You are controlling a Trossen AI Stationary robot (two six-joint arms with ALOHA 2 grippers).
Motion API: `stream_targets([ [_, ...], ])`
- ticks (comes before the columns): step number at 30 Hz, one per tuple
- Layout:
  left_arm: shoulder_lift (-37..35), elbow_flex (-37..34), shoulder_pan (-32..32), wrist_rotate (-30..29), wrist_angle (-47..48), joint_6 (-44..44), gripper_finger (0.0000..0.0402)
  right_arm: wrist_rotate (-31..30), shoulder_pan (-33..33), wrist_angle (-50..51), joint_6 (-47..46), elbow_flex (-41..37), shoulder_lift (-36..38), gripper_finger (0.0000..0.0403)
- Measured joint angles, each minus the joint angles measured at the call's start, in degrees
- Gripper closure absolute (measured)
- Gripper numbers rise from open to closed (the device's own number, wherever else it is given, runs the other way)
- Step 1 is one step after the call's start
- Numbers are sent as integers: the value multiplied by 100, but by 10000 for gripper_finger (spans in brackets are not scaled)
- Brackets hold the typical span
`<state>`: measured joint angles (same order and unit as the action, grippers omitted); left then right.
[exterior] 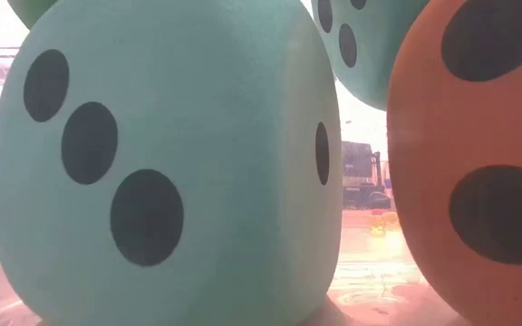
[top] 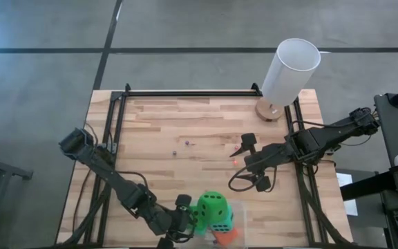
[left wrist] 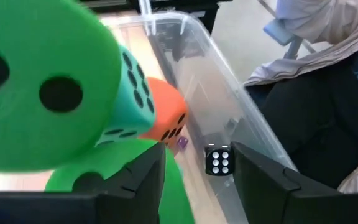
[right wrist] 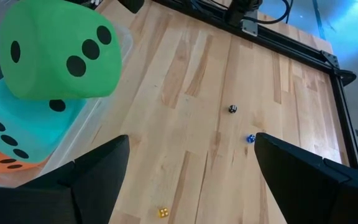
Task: Pick & Place Dice
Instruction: Put the bottom small black dice into the transparent bin
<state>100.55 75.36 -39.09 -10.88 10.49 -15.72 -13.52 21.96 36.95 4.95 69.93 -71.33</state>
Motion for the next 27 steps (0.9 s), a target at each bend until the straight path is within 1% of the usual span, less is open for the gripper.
stream_targets([
  [5, 83, -79, 63, 0, 14, -364, 208, 0, 2, -1, -2, 0, 0, 60],
  [8, 83, -79, 75, 1, 7, -403, 204, 0, 0, 1, -2, 0, 0, 60],
  [18, -134, -82, 78, 108, 87, -209, 197, -1, 2, 1, -1, 0, 0, 60],
  [24, -205, -38, 78, 107, 168, 345, 203, -2, 1, 6, 0, 1, 0, 60],
  [27, -210, -71, 78, 108, 298, 373, 208, 0, 2, 3, 0, 0, 0, 60],
])
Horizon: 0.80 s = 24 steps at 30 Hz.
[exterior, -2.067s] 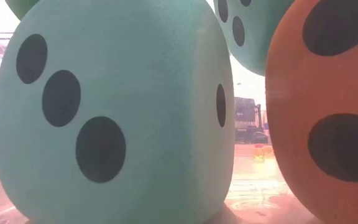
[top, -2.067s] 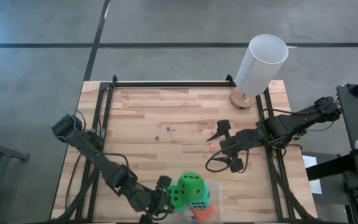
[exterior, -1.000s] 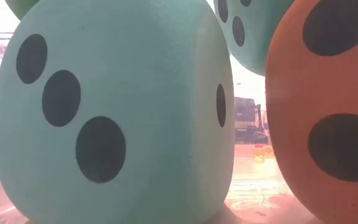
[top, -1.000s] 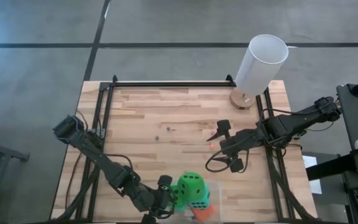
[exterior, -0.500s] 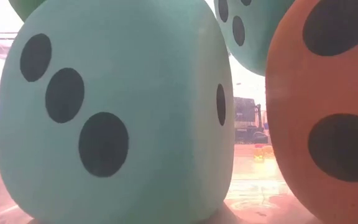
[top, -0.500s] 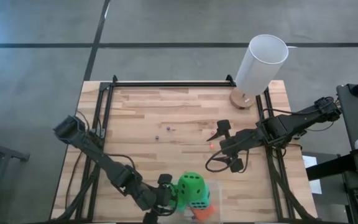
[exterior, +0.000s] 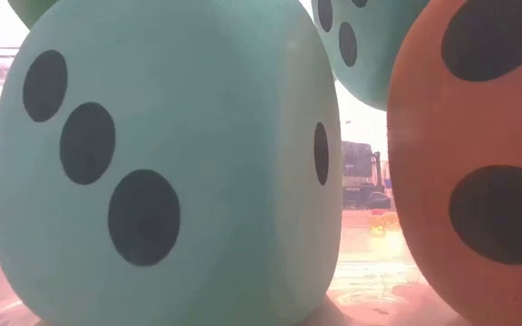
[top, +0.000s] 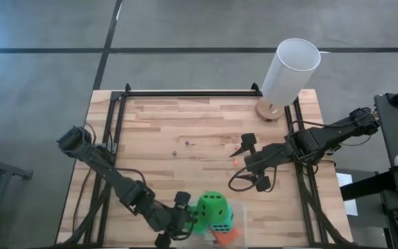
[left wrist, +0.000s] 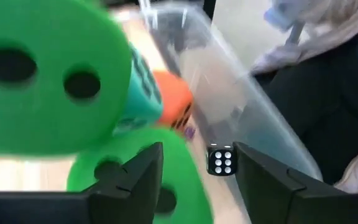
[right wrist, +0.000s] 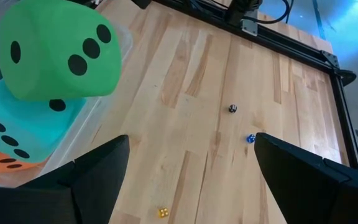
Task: Pick & Place Dice
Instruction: Put the bottom small black dice into the transparent bin, then put the small orange dice into the transparent bin
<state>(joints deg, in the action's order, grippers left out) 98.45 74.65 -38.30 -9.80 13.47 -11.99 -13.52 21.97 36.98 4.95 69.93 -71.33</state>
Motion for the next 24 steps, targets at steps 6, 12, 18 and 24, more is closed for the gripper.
stream_targets([
  [6, 131, -4, 4, -4, 249, -26, 218, -2, 0, -3, 0, 0, 0, 60],
  [12, 70, 23, 4, -1, 319, -15, 224, 0, -2, -4, 0, 0, 0, 60],
  [18, -4, 112, 2, 0, 283, 4, 222, -1, -1, -2, 0, 0, 0, 60],
  [24, -2, 109, 4, 0, 290, 18, 226, -2, -1, -3, 0, 0, 0, 60],
])
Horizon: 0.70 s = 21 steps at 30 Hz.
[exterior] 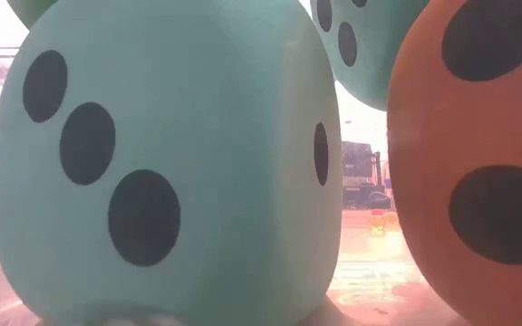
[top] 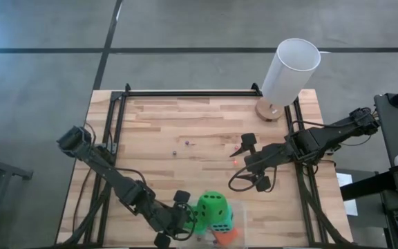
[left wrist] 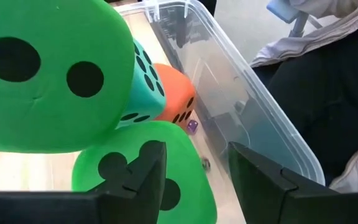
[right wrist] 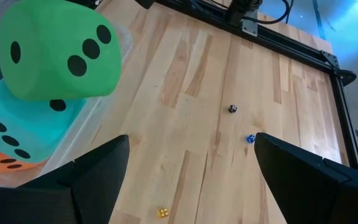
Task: Pick & Place Dice
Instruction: Put the small orange dice into the transparent bin
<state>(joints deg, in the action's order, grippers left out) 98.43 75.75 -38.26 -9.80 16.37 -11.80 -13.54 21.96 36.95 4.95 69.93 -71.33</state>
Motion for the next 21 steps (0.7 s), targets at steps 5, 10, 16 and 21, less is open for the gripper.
stream_targets([
  [5, -101, 4, 3, 0, 210, 6, 229, 0, 0, 1, 20, 0, 0, 60],
  [10, -501, 0, 15, -104, 486, 133, 223, 0, 1, -1, 15, 0, 0, 60],
  [16, -931, -39, 15, -1040, 989, 264, 217, 0, 1, -7, 15, 0, 0, 60],
  [21, -1079, -289, 22, -1874, 1038, 240, 216, 4, 0, -9, -81, 2, 0, 60],
])
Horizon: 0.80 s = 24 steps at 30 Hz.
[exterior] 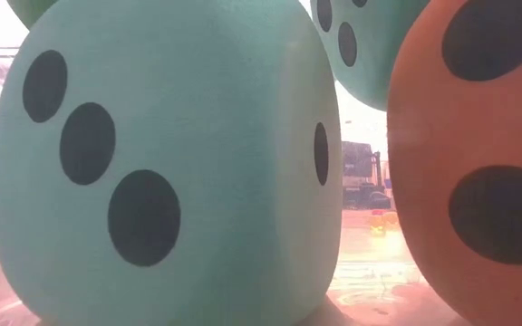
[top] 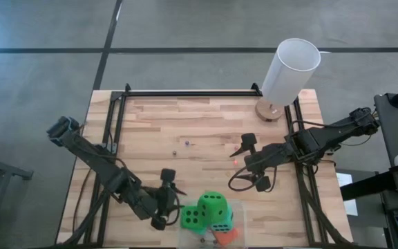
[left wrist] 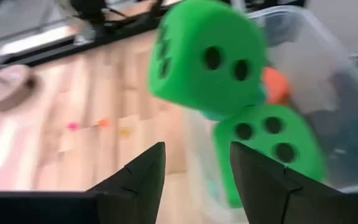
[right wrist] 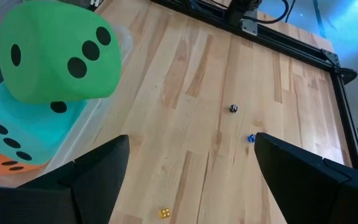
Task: Pick & Place Dice
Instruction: Put the small orange dice into the transparent bin
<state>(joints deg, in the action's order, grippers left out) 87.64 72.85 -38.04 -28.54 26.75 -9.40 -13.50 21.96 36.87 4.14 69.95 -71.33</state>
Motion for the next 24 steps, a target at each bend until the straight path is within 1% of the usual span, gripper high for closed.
stream_targets([
  [4, -170, -498, 33, -468, -524, -3, 222, 4, 1, 106, -138, -1, 0, 60],
  [8, -436, -1059, 109, -491, -1298, 26, 229, 2, 0, 466, -435, -10, -36, 60],
  [10, -617, -1249, 159, -491, -1483, 17, 231, 4, -9, 648, -555, -116, -42, 60],
  [13, -887, -1506, 188, -505, -1679, -84, 234, 3, -9, 643, -634, -448, -11, 60],
  [17, -1081, -1834, 181, -493, -2117, -89, 236, 7, -11, 507, -707, -1049, 118, 60],
  [19, -1119, -1897, 181, -493, -2289, -91, 236, 8, -11, 330, -759, -1366, 232, 60],
  [24, -1109, -1925, 181, -494, -2270, -112, 232, 0, -11, -267, -1087, -2085, 691, 60],
])
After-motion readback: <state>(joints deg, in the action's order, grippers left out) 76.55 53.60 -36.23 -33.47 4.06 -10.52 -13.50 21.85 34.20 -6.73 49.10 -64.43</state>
